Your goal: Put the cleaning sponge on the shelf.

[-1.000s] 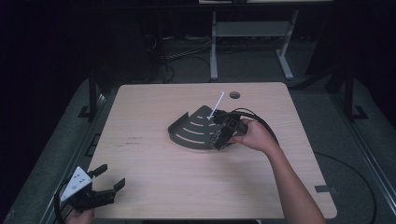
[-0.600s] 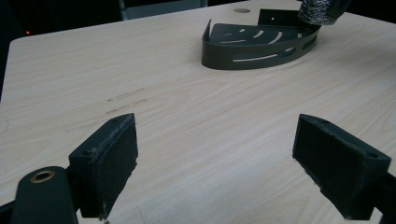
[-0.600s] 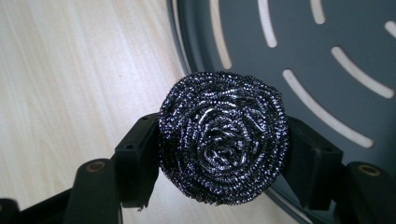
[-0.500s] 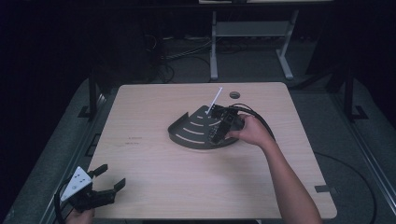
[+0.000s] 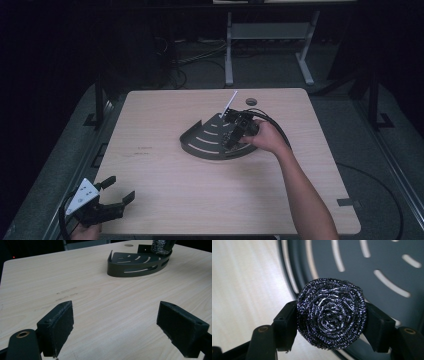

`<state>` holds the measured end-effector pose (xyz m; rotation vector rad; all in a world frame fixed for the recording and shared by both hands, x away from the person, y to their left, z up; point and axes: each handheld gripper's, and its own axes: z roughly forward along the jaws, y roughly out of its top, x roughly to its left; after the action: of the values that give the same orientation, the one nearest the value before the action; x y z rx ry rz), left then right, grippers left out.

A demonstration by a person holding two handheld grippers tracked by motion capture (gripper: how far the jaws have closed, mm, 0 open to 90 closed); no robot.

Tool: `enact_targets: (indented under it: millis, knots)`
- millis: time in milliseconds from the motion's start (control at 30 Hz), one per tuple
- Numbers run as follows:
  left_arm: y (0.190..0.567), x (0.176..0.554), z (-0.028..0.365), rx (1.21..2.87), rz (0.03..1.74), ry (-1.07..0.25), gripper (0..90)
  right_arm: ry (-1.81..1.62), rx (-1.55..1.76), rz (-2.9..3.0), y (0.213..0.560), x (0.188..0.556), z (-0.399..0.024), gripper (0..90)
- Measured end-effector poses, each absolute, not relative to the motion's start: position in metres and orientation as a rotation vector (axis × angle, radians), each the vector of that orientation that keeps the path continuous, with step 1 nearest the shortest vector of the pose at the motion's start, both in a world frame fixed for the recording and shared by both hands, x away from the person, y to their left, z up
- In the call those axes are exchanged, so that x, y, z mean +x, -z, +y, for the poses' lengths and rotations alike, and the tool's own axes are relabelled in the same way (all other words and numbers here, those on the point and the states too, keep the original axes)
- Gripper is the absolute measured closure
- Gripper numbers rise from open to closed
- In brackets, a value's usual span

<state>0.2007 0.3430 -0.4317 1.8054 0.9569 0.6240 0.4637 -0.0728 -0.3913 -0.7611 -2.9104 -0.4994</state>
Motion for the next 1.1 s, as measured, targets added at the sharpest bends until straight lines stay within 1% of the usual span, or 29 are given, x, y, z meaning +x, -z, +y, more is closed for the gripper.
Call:
enact_targets:
  millis: [433, 1100]
  knots:
    - [0.431, 0.2, 0.344, 1.8, 0.959, -0.632, 13.3, 0.531, -0.814, -2.896, 0.397, 0.471, -0.067, 34.1]
    - [0.432, 0.2, 0.343, 1.805, 0.96, -0.626, 13.3, 0.483, -0.877, -2.888, 0.415, 0.482, -0.06, 33.8]
